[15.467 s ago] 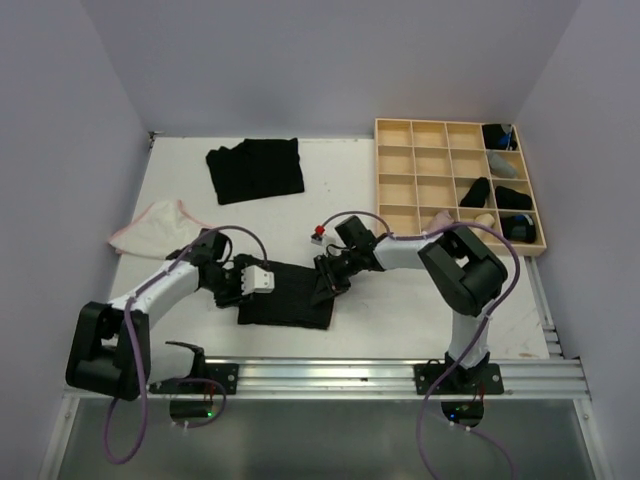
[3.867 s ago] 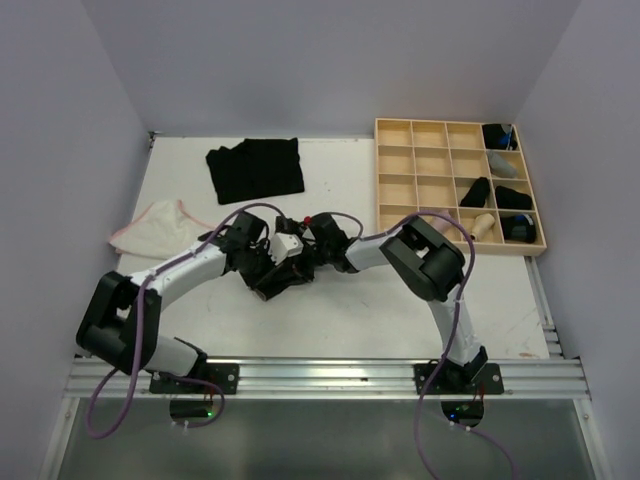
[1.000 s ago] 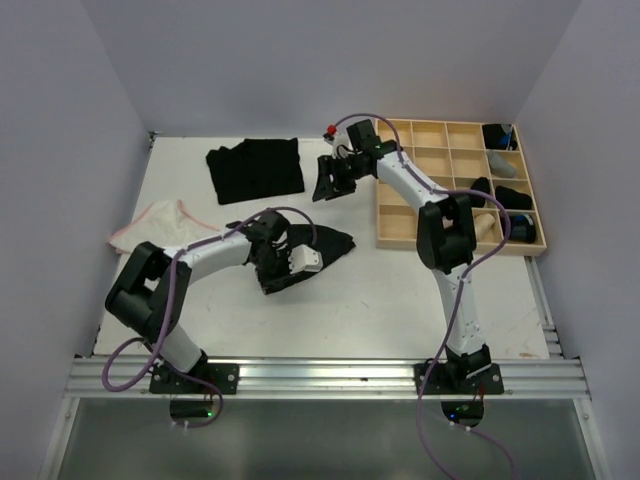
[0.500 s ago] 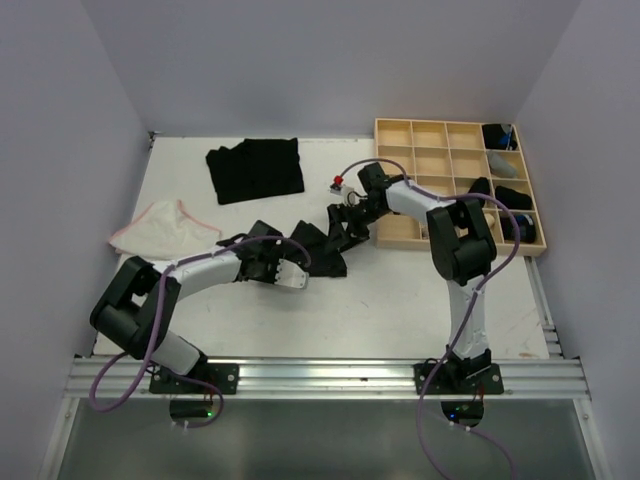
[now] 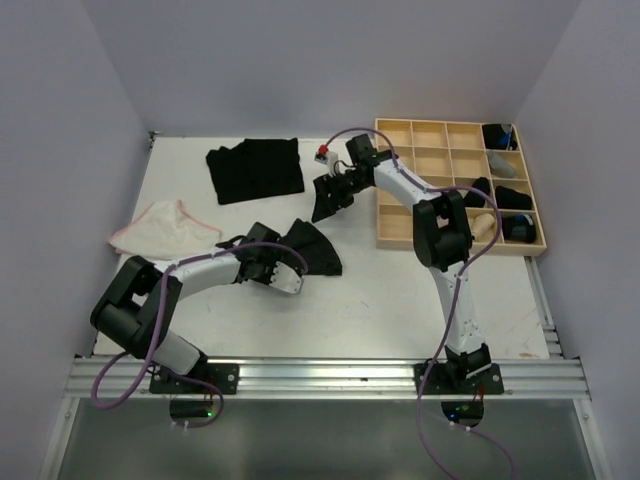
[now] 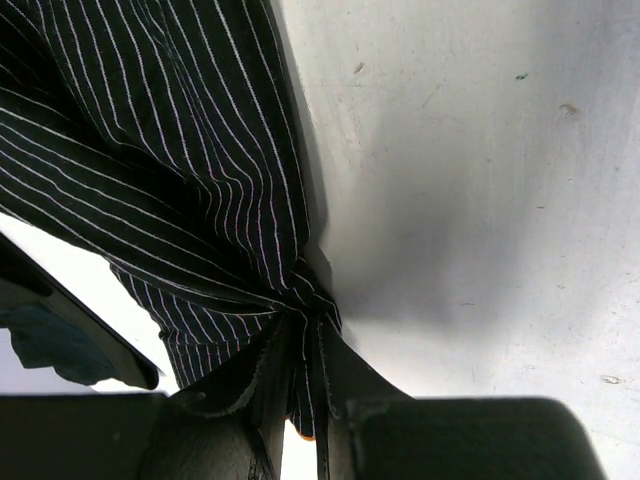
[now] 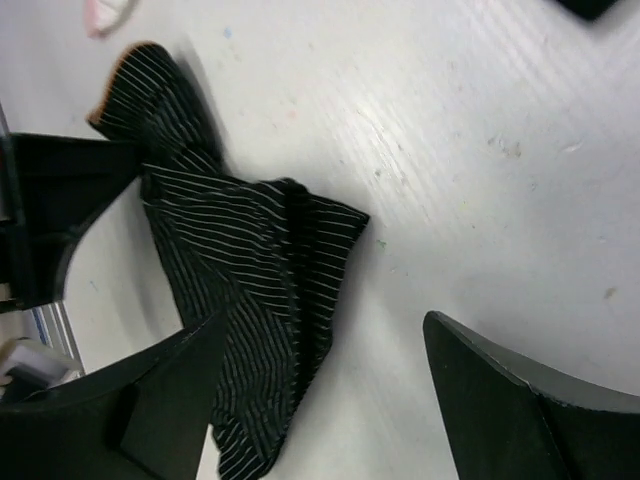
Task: Roll the underwear
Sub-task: Fold the underwear
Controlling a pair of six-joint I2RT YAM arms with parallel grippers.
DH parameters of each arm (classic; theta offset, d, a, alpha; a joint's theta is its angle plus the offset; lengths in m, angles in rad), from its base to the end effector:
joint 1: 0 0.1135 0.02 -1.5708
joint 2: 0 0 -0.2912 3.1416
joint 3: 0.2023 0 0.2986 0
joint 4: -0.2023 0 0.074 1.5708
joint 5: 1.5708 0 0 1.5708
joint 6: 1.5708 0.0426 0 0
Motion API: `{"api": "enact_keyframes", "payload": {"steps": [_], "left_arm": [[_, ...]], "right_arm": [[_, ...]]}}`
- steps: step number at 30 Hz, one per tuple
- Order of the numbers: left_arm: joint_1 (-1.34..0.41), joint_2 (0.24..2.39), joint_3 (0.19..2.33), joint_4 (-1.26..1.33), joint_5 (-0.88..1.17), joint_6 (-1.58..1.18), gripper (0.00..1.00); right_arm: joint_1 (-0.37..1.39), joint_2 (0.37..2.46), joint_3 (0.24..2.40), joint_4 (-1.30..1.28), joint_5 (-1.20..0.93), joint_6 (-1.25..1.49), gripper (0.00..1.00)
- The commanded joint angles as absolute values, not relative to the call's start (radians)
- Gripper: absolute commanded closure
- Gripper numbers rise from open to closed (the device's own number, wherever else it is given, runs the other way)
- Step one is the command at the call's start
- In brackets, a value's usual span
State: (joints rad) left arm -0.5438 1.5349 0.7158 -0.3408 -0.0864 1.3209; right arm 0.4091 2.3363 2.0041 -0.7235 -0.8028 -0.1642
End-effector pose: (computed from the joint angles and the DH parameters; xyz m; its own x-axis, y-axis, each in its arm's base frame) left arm 0.2583 -0.1519 0.1250 0.2769 0.9607 -0.0221 0.8803 -0.2444 0.4066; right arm 0.5098 0.2544 0.1946 -0.6894 -0.4227 -0.5883 -0.7239 0.4332 0.5370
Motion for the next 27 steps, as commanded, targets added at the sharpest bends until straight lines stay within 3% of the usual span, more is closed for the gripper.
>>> {"api": "enact_keyframes", "payload": {"steps": [1,10,14,17,19,27], "left_arm": [[-0.523,1.591,0.663,-0.483,-0.055,1.33,0.82],[-0.523,1.594,0.684,-0.503,-0.04,1.312,0.82],[-0.523,1.601,0.699,-0.514,-0.035,1.298,0.82],[-0.525,1.608,0.704,-0.515,-0.034,1.29,0.82],[-0.525,1.612,0.704,-0.515,-0.032,1.286,0.82],[-0.523,1.612,0.696,-0.514,-0.034,1.282,0.82]], "right_arm": [[0.445,2.425,2.037,-0.721,-0.819,-0.137,0.16],[0.476,2.528,2.016,-0.601,-0.946,-0.028,0.21],[0.474,2.551,2.017,-0.584,-1.02,0.021,0.32],[0.472,2.517,2.003,-0.575,-1.046,0.006,0.5],[0.466,2.482,1.965,-0.568,-1.054,-0.023,0.56],[0.465,2.255,1.806,-0.566,-1.107,-0.153,0.71]]}}
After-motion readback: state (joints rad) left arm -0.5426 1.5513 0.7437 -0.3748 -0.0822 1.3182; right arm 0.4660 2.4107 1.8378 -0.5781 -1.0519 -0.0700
